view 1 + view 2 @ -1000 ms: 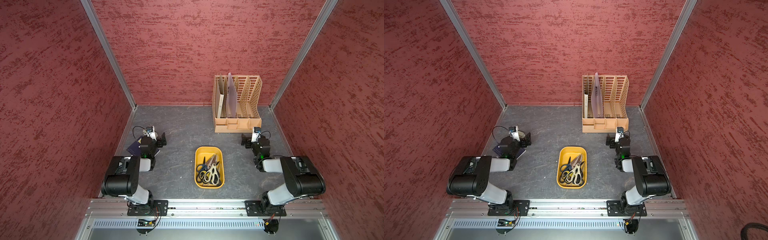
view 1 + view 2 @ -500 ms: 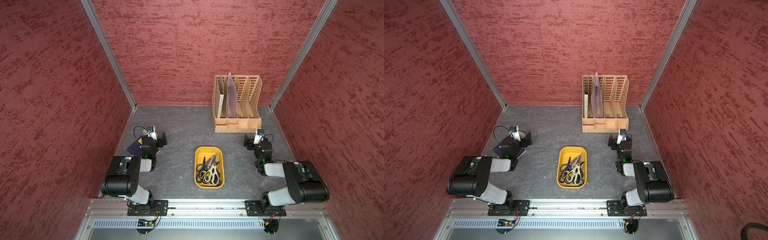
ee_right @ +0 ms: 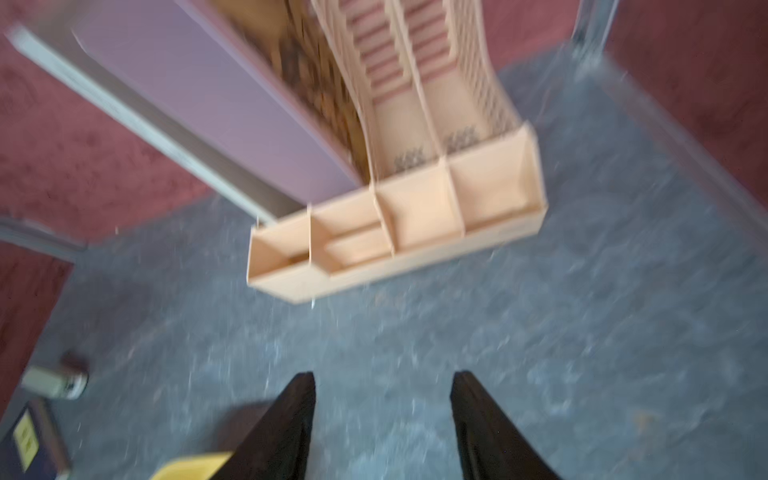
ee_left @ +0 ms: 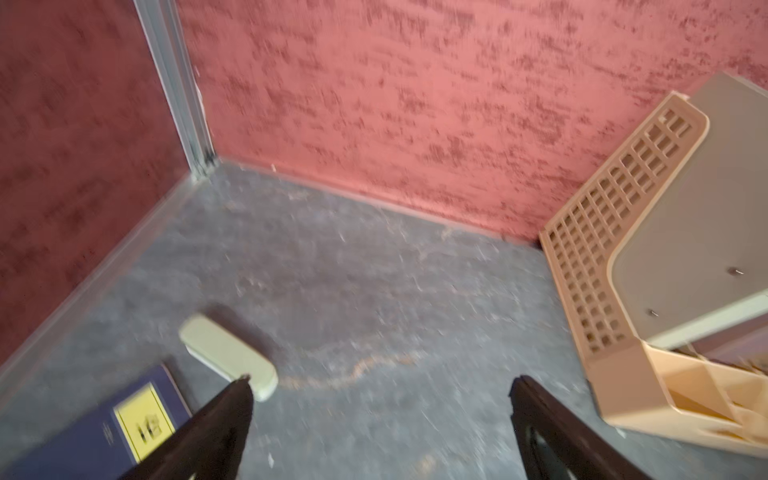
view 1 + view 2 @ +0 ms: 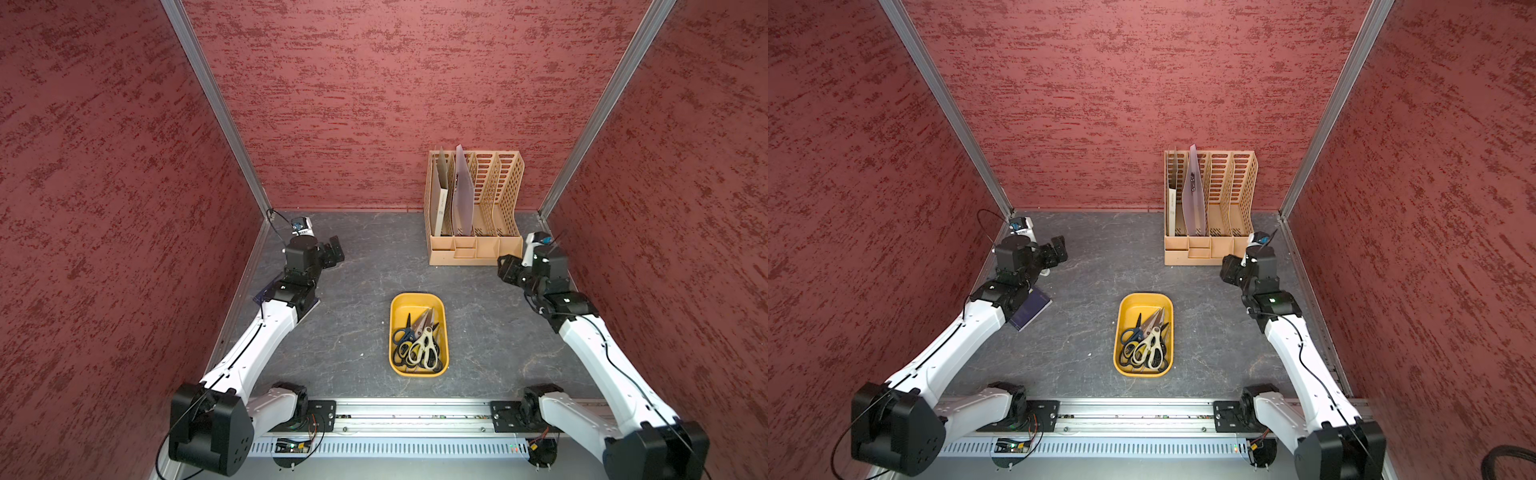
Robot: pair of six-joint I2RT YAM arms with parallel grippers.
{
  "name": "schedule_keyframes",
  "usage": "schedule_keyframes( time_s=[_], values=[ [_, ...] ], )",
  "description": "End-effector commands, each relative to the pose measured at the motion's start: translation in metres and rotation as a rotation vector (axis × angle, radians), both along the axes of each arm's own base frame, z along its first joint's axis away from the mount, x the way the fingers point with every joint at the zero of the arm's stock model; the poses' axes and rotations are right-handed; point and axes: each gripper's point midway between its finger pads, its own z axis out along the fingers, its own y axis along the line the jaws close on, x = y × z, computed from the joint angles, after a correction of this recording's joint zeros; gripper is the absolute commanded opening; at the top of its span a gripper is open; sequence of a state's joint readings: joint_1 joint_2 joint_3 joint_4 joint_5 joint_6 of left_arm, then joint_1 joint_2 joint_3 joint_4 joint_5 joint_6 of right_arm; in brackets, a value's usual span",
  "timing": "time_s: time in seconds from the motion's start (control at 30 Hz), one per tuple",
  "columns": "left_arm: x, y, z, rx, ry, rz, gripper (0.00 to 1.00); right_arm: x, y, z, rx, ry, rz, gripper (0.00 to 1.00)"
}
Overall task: Take the scissors out of the storage box
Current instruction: Move the storage box to the center of the board.
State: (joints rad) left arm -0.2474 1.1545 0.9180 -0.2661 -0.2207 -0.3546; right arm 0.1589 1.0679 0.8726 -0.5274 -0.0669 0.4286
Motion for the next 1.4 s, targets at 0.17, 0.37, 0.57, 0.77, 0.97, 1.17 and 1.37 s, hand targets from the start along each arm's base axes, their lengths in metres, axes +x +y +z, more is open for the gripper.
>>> schedule_keyframes(
  time_s=[0.17, 0.37, 0.57, 0.77, 0.97, 1.17, 1.37],
  values=[
    [-0.121, -0.045, -0.092, -0.069, 0.685, 0.051, 1.0, -0.126, 0.081, -0.044, 0.211, 0.433, 0.266, 0.53],
    [-0.153, -0.082, -0.095, -0.133, 0.786, -0.049, 1.0, -0.148, 0.111, -0.055, 0.217, 0.477, 0.353, 0.48],
    [-0.148, -0.09, -0.086, -0.155, 0.73, -0.153, 1.0, -0.134, 0.129, -0.073, 0.039, 0.494, 0.343, 0.46],
    [-0.138, -0.09, -0.09, -0.107, 0.687, -0.253, 1.0, -0.124, 0.157, -0.09, -0.06, 0.505, 0.347, 0.42],
    [-0.145, -0.081, -0.107, -0.13, 0.708, -0.27, 1.0, -0.115, 0.167, -0.109, -0.129, 0.539, 0.283, 0.3],
    [-0.149, -0.076, -0.101, -0.097, 0.69, -0.306, 1.0, -0.102, 0.161, -0.105, -0.242, 0.519, 0.279, 0.23],
    [-0.152, -0.082, -0.097, -0.157, 0.692, -0.314, 1.0, -0.102, 0.162, -0.078, -0.237, 0.498, 0.308, 0.28]
  ],
)
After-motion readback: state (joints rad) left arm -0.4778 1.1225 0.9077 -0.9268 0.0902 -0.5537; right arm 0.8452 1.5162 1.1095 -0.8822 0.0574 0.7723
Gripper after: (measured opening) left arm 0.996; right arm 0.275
